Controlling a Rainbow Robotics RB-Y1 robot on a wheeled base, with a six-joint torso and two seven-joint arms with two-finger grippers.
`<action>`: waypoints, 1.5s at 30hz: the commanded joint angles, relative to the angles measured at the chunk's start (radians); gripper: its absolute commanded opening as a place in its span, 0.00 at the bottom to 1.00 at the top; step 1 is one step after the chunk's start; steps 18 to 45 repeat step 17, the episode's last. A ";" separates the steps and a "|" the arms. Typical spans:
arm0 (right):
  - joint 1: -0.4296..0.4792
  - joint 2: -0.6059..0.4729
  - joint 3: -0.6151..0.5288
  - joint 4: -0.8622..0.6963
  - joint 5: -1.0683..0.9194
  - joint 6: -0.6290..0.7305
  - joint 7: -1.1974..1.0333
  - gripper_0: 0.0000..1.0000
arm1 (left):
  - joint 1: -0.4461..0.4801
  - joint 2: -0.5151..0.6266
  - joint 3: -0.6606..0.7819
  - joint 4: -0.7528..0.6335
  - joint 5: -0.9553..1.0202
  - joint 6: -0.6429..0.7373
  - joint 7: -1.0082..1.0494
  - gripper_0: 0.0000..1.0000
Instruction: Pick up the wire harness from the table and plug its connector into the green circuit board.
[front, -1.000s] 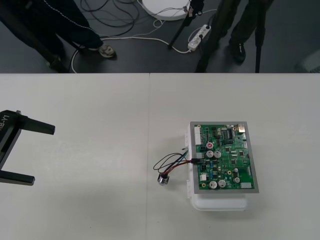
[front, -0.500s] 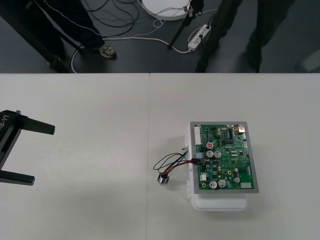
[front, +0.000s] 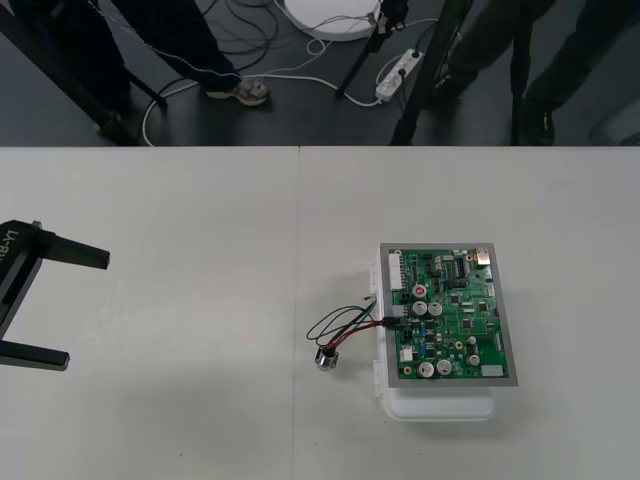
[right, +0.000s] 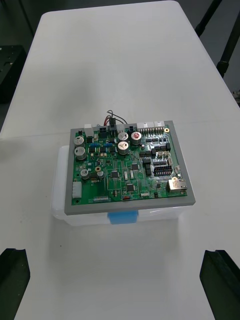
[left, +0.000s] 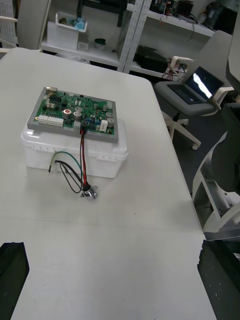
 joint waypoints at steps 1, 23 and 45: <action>-0.020 -0.036 -0.037 0.003 -0.015 -0.010 -0.019 1.00 | -0.029 0.006 -0.005 0.002 -0.004 -0.043 -0.002 1.00; -0.020 -0.036 -0.037 0.003 -0.015 -0.010 -0.019 1.00 | -0.029 0.006 -0.005 0.002 -0.004 -0.043 -0.002 1.00; -0.020 -0.036 -0.037 0.003 -0.015 -0.010 -0.019 1.00 | -0.029 0.006 -0.005 0.002 -0.004 -0.043 -0.002 1.00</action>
